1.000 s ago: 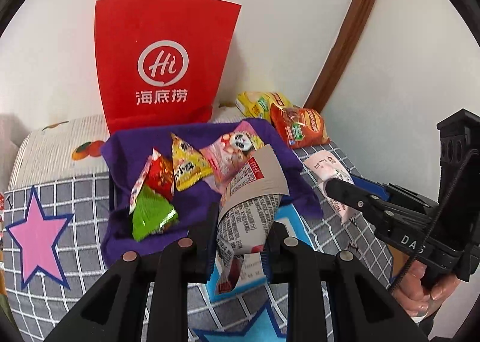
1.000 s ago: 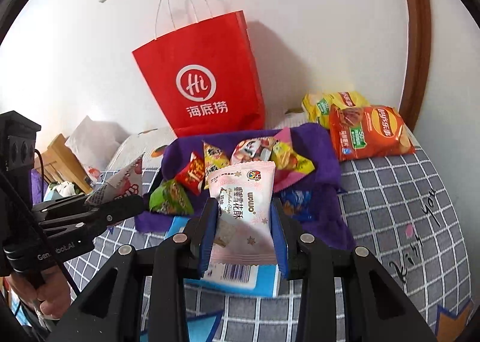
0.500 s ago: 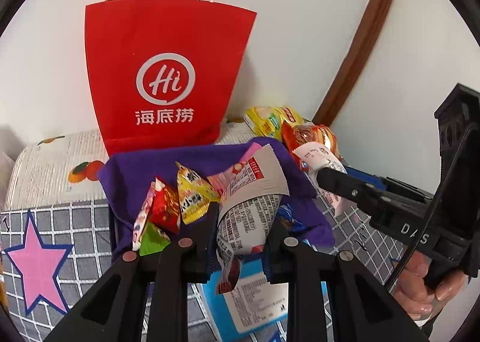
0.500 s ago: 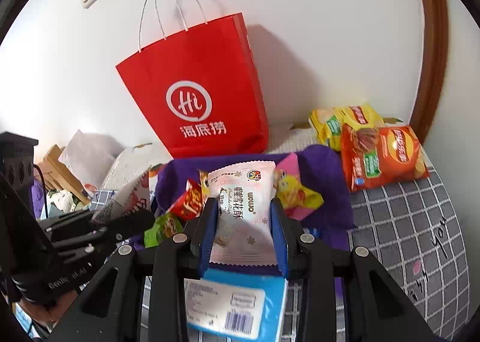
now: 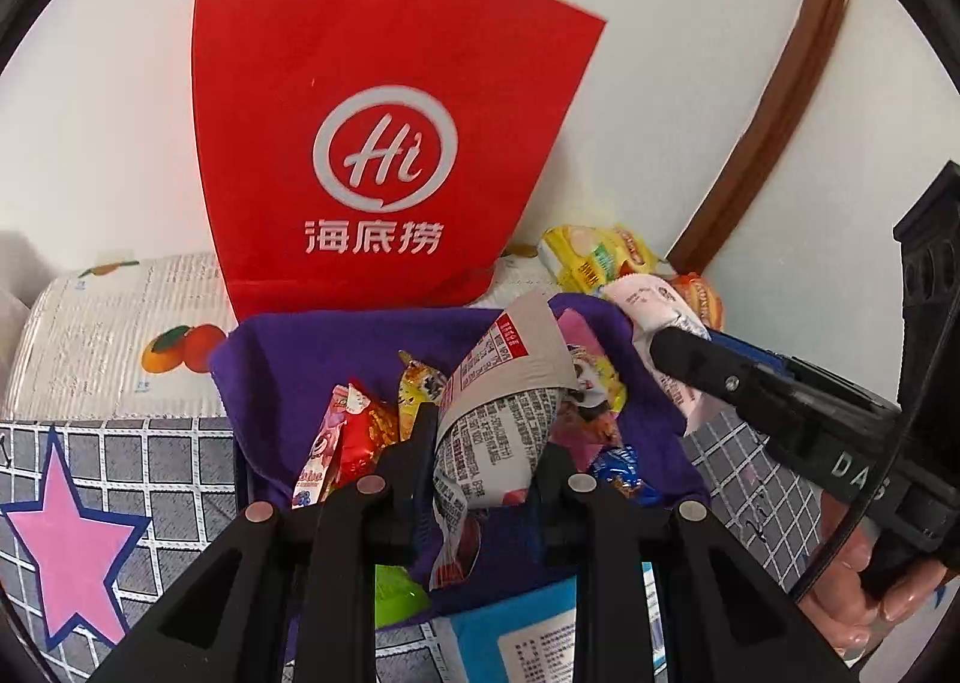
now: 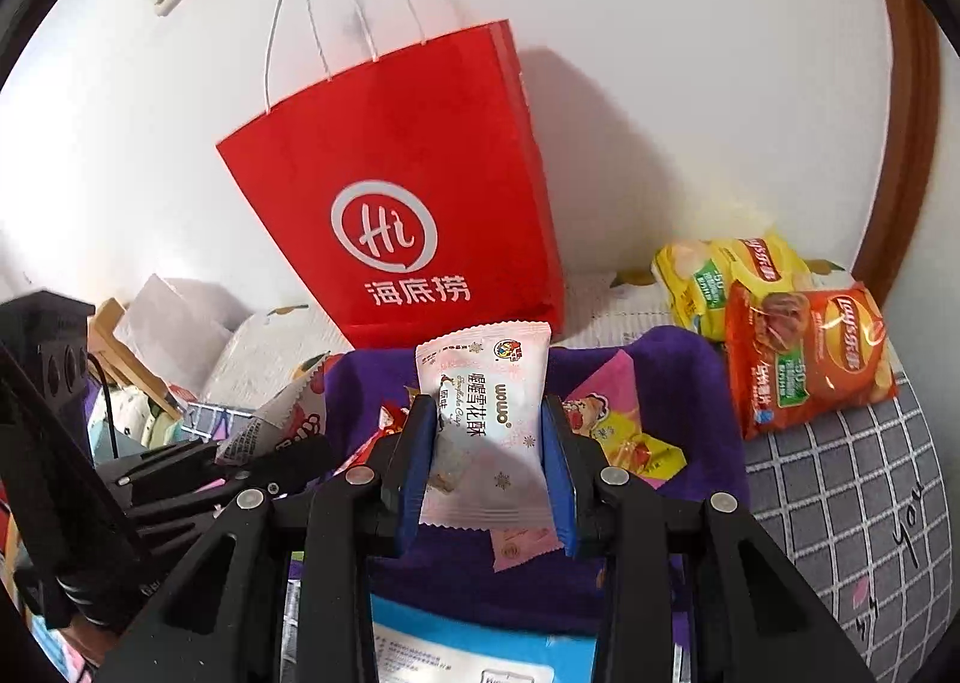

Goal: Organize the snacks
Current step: 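Carry the pink packet with right tool while left carries the newsprint snack to towel, then open the right tool over the towel while the left tool releases the newsprint snack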

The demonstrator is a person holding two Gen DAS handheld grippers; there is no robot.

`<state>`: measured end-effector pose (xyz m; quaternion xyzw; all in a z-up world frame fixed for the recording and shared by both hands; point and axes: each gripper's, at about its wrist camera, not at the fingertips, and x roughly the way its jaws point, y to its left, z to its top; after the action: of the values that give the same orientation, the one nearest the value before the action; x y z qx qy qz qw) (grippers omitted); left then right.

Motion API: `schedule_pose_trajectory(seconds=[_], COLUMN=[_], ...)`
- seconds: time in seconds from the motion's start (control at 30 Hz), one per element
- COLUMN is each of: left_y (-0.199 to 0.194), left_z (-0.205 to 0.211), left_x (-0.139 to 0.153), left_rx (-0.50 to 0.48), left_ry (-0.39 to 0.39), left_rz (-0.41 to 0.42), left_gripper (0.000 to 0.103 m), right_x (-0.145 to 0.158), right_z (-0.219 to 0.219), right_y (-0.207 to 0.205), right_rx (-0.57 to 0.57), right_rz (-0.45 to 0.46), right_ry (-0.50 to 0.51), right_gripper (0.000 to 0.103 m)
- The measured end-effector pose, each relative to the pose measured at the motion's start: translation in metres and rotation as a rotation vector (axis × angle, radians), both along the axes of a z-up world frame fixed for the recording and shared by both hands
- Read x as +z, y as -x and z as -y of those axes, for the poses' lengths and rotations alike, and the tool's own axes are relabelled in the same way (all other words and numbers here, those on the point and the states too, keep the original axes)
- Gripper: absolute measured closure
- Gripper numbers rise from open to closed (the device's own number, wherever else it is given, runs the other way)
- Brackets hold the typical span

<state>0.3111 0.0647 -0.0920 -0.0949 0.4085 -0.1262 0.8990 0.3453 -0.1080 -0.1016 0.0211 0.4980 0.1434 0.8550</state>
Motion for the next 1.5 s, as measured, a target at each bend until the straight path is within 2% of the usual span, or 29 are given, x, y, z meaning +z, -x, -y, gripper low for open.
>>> schedule_pose_trajectory(seconds=[0.1,0.4,0.7,1.2,1.5], left_y=[-0.004,-0.013,-0.016,-0.016,-0.018], left_z=[-0.002,-0.009,-0.009,-0.001,-0.002], left_x=[-0.006,-0.021,-0.029,-0.033,-0.037], left_rx=[0.003,0.023,0.040,0.025,0.028], left_ry=[0.001,0.000,-0.020,-0.035,-0.042], left_rz=[-0.013,-0.070,-0.102,-0.118,-0.131], left_gripper=[0.081,0.080,0.080,0.080,0.080], right_x=[-0.012,-0.046,-0.059,-0.061,-0.072], right_z=[-0.002,0.006,-0.014,-0.010,-0.018], right_y=[-0.007,-0.015,-0.012,-0.013,-0.012], right_rx=[0.002,0.030,0.105,0.090,0.111], right_rz=[-0.031,-0.155,-0.188,-0.210,-0.235], right_ry=[0.031,0.034,0.052,0.087,0.093], right_gripper=[0.068,0.068,0.068,0.067,0.067])
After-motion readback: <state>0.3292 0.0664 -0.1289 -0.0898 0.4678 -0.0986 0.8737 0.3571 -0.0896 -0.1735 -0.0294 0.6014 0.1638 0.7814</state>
